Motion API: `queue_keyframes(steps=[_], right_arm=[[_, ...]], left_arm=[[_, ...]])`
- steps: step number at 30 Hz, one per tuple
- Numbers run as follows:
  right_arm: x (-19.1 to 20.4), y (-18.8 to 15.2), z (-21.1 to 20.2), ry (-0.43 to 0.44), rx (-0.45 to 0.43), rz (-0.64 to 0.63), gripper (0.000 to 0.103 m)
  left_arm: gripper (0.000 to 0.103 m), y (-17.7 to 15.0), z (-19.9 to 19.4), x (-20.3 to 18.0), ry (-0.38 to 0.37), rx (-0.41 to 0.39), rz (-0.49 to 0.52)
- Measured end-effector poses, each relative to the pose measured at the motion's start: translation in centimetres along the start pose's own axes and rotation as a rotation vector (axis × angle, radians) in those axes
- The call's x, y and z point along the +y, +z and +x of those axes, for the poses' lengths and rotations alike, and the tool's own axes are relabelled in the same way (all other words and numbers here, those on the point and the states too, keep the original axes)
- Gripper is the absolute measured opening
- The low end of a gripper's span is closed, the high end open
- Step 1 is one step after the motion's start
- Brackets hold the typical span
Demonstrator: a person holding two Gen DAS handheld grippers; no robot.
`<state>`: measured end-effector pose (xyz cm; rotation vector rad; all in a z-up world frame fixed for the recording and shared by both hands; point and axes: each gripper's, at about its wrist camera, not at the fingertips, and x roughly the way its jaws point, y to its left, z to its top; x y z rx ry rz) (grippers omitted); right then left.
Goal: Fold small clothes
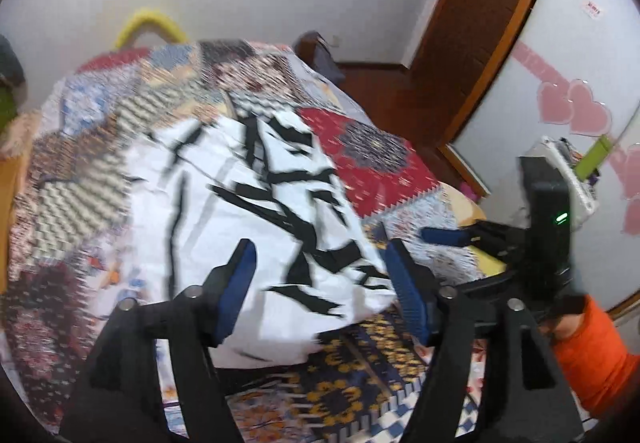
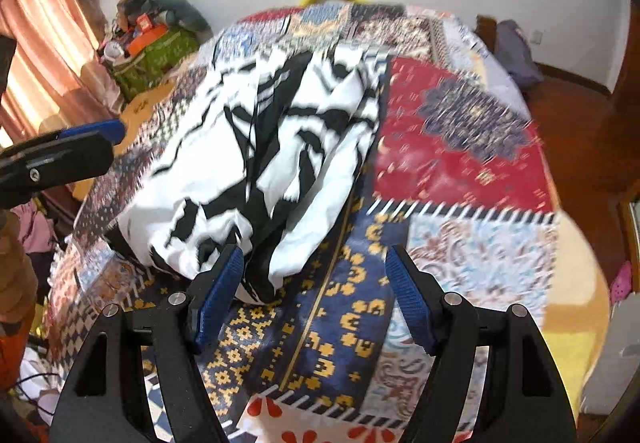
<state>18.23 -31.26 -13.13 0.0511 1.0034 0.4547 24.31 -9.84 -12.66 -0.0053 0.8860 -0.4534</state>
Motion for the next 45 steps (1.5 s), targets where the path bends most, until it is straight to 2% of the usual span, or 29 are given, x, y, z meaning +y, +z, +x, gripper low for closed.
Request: queue_keyframes(steps=[4,5,7,12,16,19,22,26,31,37,41,44,45], right_arm=[[0.3,0.8,-1.0,0.007,-0.044,0.004,0.071],[0.8,1.2,-1.0,0.015,-0.054,-0.002,0.071],[1.8,1.7,-0.5,0.022,-0.057,-0.018,0.071],[4.0,1.5,2.5,0.028,-0.001,-0.07,0.07],[3.9,0.1,4.9,0.008,0.069,-0.071,0.07],[3.0,-1.2,6.1,0.013,0.119,-0.052,0.07],[2.4,-1.5,5.9,0.031,0.125,-0.03,0.07],[2.8,-0.5,4.6,0.007,0.098,-0.063,0.07],[3.0,1.5,2.8,0.011,0.023,-0.075,0.07],[3.5,4.8,2.2,0.035,-0.066,-0.068,0.07],[3.7,6.9,3.9,0.068,-0.079,-0.053,0.07],[3.4,8.3,5.9,0.09,-0.055,-0.042,0.07],[3.4,8.7,6.5,0.093,-0.048,-0.042,0.066]], left_arm=[[0.075,-0.1,0.0,2.2,0.14,-0.013,0.015],[0.075,-0.4,0.5,3.2,0.183,0.001,0.013],[0.075,-1.1,1.6,4.6,0.216,0.033,0.0],[0.075,-3.7,4.8,7.8,0.249,0.144,-0.051],[0.077,-6.2,6.7,9.3,0.28,0.22,-0.045],[0.086,-7.6,6.5,9.6,0.29,0.199,-0.029],[0.086,-8.1,5.8,10.0,0.276,0.196,-0.026],[0.086,-8.4,4.6,10.2,0.285,0.184,-0.009],[0.086,-7.1,2.6,10.3,0.31,0.142,-0.015],[0.088,-4.0,1.4,12.5,0.353,0.062,-0.068],[0.091,-1.7,2.2,13.7,0.381,0.043,-0.088],[0.093,-0.1,3.6,14.6,0.401,0.04,-0.088],[0.093,0.2,4.0,14.7,0.403,0.043,-0.091]])
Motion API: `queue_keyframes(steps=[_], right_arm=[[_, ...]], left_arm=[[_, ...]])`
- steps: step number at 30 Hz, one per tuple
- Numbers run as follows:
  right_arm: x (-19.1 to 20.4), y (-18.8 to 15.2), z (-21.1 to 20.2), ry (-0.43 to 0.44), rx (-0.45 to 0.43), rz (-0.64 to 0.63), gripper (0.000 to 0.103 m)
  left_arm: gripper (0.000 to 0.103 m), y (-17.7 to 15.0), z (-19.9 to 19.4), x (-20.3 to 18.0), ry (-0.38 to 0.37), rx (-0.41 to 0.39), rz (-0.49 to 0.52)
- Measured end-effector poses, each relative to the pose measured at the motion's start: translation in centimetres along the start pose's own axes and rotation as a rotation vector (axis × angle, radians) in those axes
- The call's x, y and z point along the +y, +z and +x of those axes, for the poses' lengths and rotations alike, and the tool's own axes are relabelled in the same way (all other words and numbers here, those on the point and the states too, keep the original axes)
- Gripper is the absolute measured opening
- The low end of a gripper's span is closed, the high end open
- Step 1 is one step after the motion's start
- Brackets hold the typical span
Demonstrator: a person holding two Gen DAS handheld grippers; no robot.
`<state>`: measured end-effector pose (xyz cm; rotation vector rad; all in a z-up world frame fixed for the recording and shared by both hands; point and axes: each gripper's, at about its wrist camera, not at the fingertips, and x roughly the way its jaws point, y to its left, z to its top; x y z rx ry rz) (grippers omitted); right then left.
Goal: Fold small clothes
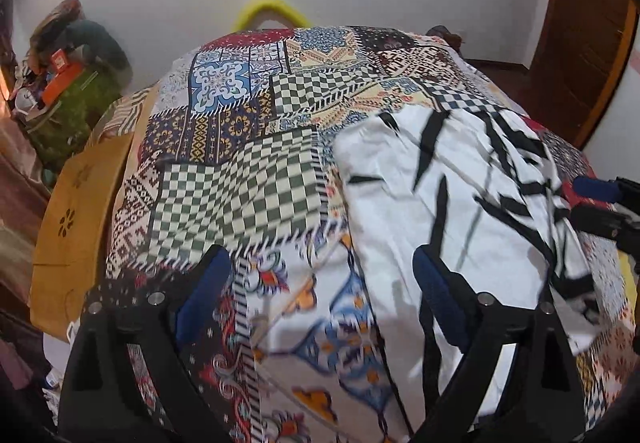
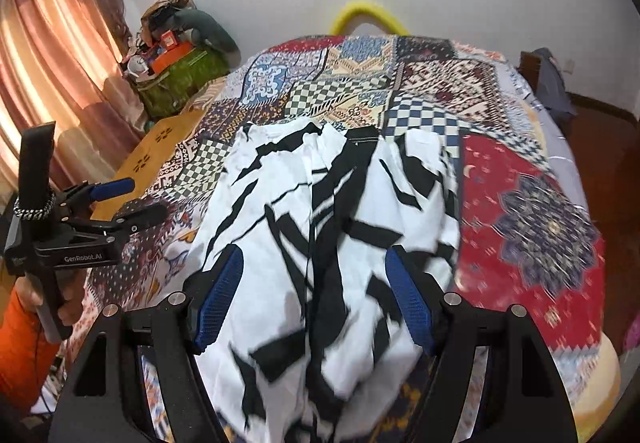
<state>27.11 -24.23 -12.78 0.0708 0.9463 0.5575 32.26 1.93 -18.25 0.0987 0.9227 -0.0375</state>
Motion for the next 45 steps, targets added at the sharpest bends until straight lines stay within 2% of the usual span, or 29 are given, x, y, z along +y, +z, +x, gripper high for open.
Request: queue_keyframes(steps=[7,10,12,14,16,18,23,26,28,31,33,35,38,41,45], right_arm=[[-1.0,2.1,4.4,0.04,0.078,0.031,0.053],[-1.2,2.5,6.0,0.041,0.113,0.029,0.037],[-1.1,2.5,6.4,0.055,0.111,0.01,0.02],[-1.2,2.2,6.4,0.053,0.095,-0.006,0.011],[-1.5,2.0,6.2,0.057,0.081,-0.008,0.008],[-1.5,1.7,5.9,0.037,0.059,-0.021,0.006],[-1.4,1.3,6.1,-0.014,0.057,-0.04,0.005],[-1.2,1.7,5.6,-0.025,0.069,-0.042,0.006],[-1.1,2.0,4.8,-0.029,0.059,-0.044,0.007],[-0.2,1.7,2.9,-0.053,0.032,-0.085,0.015],[0.4,1.3,2.2,-0.046,0.027,-0.11,0.029],[1.1,0.6,1.9,-0.034,0.036,-0.128,0.038],[1.9,-0.7,2.5,-0.042,0.071,-0.168,0.038],[1.9,-2.1,3.5,-0.071,0.119,-0.188,0.038],[1.1,-3.2,2.8,-0.074,0.129,-0.176,0.038]], left_arm=[[0.093,1.9,4.3,-0.3,-0.065,0.06,-0.037],[0.093,2.1,5.9,-0.7,-0.105,0.081,-0.049],[0.093,2.0,6.8,-0.9,-0.099,0.097,-0.05],[0.093,1.7,8.0,-0.7,-0.064,0.114,-0.061],[0.093,1.3,8.8,-0.5,-0.042,0.127,-0.07],[0.093,0.8,9.5,0.0,-0.053,0.137,-0.096],[0.093,0.4,9.6,0.6,-0.048,0.139,-0.121],[0.091,0.5,8.6,0.4,-0.018,0.132,-0.109],[0.09,0.6,7.4,0.3,-0.027,0.122,-0.095],[0.09,0.6,5.5,-0.3,-0.067,0.092,-0.067],[0.09,0.5,4.4,-1.1,-0.086,0.077,-0.032],[0.09,0.2,4.0,-2.0,-0.106,0.082,-0.004],[0.09,-1.0,4.2,-3.4,-0.122,0.116,0.034],[0.09,-2.3,4.9,-3.7,-0.099,0.151,0.05],[0.09,-3.4,4.9,-2.6,-0.121,0.178,0.02]])
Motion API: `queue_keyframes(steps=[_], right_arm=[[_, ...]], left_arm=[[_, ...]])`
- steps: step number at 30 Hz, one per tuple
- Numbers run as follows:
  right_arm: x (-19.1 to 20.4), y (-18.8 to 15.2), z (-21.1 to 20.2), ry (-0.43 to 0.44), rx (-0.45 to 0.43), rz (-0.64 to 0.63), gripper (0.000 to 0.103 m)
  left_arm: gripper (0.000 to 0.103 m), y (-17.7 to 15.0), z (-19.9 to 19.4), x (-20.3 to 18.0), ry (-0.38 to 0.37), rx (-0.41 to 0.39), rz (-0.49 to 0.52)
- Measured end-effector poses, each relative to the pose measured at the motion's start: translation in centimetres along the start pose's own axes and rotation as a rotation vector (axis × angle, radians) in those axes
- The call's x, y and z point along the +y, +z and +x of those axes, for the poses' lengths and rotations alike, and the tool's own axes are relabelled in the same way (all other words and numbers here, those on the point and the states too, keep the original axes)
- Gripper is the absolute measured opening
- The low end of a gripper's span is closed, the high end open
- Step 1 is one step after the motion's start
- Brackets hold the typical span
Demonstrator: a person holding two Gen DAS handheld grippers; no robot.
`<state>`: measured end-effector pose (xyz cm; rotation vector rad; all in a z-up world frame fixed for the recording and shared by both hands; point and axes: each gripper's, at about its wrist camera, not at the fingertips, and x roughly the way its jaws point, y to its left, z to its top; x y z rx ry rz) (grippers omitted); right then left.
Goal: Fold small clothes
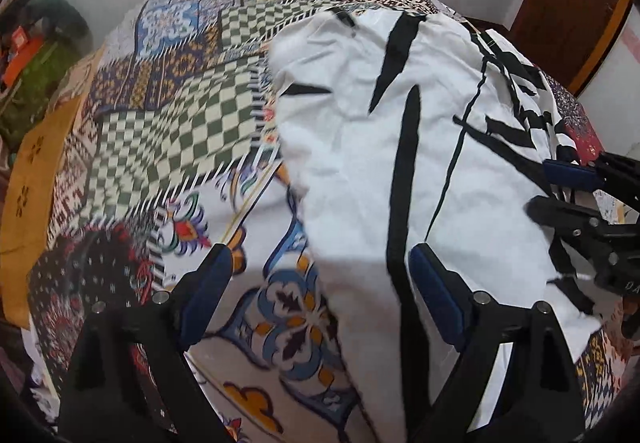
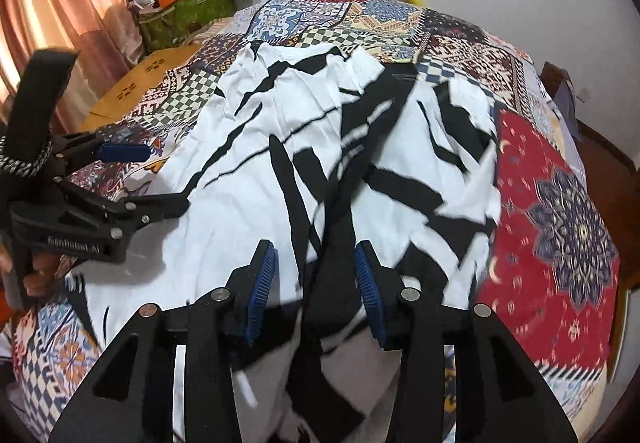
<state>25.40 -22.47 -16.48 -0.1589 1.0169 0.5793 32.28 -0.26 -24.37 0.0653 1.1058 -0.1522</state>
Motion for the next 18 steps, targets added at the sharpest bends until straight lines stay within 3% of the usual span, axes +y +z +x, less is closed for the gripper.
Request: queue_keyframes(steps=[4,10,14,18], right_arm=[[-1.2,-0.5,-2.1,0.011,-0.037,0.045,0.038],[-3.9,-1.0,-4.9,-0.014,-0.114,0.134,0.066],[-5.9,-1.6,-3.6,-0.014,-0.059,0.217,0.068],[-7.6,-2.1,-1.6,0.072,-0.007,0.322,0.068]], left_arm=[[0.09,-0.6,-0.9,1.6,0.012,0.003,-0.014],[0.09,-0.6,-1.5,4.4,-0.087,0.007,-0.147],[0.082,0.2,0.9,5.0,-0.175,0.082,-0.218],[0.079,1.0,2.0,4.0,-0.212,0.092,-0.22]])
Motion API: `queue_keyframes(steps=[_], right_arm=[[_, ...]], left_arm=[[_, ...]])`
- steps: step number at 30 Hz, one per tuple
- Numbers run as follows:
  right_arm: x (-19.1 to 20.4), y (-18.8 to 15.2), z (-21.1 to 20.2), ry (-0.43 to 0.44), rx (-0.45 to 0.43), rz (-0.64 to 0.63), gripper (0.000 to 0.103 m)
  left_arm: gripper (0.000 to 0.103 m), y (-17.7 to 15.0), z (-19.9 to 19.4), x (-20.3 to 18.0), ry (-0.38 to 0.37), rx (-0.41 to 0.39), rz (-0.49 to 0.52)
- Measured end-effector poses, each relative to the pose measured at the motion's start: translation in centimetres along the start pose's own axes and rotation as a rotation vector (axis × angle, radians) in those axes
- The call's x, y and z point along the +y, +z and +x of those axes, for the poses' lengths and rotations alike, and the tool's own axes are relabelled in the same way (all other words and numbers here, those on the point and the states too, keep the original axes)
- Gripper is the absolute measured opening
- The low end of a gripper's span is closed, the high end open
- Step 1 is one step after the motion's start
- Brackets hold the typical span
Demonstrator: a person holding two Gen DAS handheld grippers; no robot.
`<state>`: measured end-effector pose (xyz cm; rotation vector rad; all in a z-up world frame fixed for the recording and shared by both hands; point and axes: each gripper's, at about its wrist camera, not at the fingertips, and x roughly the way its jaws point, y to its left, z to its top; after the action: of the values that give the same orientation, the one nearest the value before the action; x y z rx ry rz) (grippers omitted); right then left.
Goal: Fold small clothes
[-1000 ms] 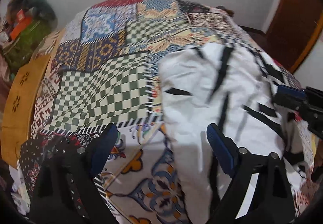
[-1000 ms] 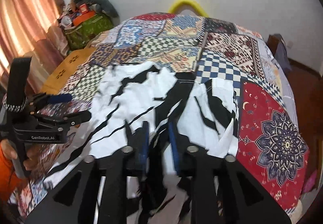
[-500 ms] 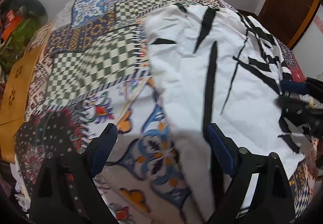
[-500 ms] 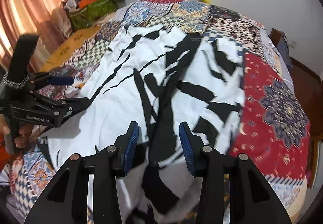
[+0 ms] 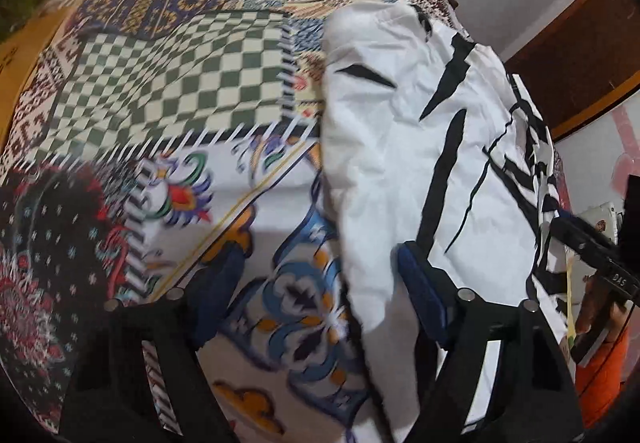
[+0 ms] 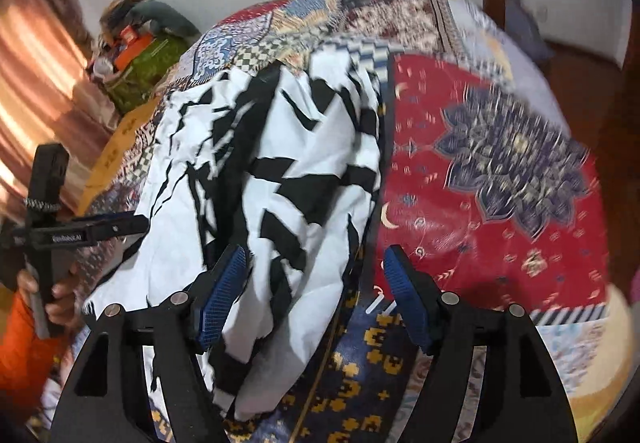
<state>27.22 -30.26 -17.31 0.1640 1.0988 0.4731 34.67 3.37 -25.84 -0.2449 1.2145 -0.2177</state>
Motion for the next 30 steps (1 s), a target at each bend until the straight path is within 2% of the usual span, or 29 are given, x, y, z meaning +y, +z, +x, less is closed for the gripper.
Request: queue_keyframes(steps=[4,7,9,10,12,13,14,15,16,18,23,30], right_arm=[[-0.4,0.5,0.8,0.059,-0.014,0.033,0.071],[0.0,0.9,1.2,0.096,-0.027,0.042,0.063],[0.3,1.0,1.9,0.112,-0.022,0.046,0.048],[0.5,1.1,2.2,0.113,-0.019,0.047,0.043],[0.6,0.9,2.5,0.108,-0.013,0.044,0.025],[0.6,0.8,2.5,0.113,-0.012,0.044,0.021],[0.7,0.8,2.5,0.124,-0.012,0.047,0.014],[0.9,0.7,2.3,0.129,-0.019,0.049,0.011],[1.1,0.7,2.0,0.128,-0.027,0.042,0.01],[1.8,0.6,1.3,0.121,-0.05,0.016,0.008],[4.8,0.8,-1.0,0.122,-0.086,-0.077,0.008],[9.3,1.4,-4.1,0.126,-0.154,-0.175,0.008]], left_arm=[[0.079,0.9,1.0,-1.2,-0.029,0.016,0.043],[0.076,1.2,1.7,-2.3,-0.036,0.019,0.083],[0.064,1.4,1.8,-3.0,-0.054,0.013,0.104],[0.06,1.5,1.9,-3.2,-0.062,0.011,0.106],[0.047,1.7,1.9,-3.5,-0.067,0.007,0.098],[0.041,1.7,1.9,-3.6,-0.06,0.004,0.095],[0.031,1.7,1.7,-3.8,-0.047,-0.002,0.094],[0.016,1.8,1.5,-3.9,-0.032,-0.013,0.095],[0.012,1.8,1.1,-4.0,-0.011,-0.029,0.1],[0.011,1.6,0.3,-4.3,0.003,-0.057,0.109],[0.01,0.2,-2.8,-6.1,0.092,-0.146,0.192],[0.009,-1.7,-10.3,-6.6,0.148,-0.297,0.223]])
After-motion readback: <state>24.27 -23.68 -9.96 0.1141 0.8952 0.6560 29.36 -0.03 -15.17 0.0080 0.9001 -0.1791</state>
